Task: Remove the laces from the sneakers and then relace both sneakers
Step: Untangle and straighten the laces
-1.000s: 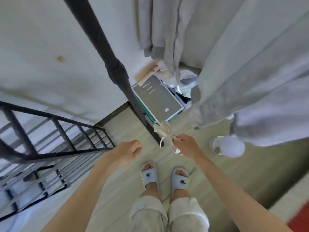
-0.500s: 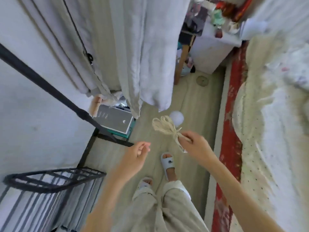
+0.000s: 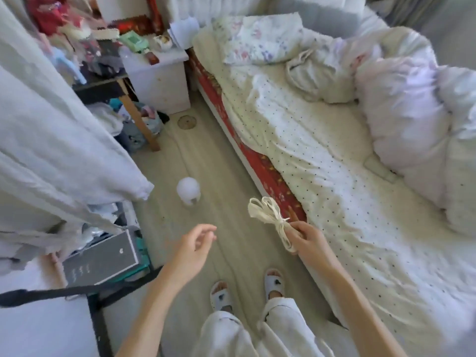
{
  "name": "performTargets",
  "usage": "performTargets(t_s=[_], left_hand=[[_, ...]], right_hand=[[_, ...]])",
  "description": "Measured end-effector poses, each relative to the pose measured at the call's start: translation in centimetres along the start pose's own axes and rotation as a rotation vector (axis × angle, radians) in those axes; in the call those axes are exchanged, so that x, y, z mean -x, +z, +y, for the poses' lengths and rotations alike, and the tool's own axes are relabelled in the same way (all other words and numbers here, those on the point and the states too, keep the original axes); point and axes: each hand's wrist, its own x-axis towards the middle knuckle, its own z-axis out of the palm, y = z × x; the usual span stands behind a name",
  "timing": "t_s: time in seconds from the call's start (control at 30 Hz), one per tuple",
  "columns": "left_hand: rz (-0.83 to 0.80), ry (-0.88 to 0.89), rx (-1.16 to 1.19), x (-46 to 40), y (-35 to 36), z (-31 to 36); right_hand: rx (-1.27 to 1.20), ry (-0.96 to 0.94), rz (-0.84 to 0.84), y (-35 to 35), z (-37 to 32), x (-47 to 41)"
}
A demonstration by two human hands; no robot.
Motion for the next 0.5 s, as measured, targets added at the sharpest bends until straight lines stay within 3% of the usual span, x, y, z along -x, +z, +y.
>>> performTargets(t_s=[0.27, 0.5], left_hand=[[-0.428, 0.176, -0.297, -2.8, 14.1, 7.5], [-0.754, 0.381, -0.543, -1.5, 30.8, 15.7]], right_hand=[[-0.26, 0.105, 0.36, -10.9, 8.8, 6.3], [-0.452, 0.24, 0.655, -19.8, 19.7, 13.8]])
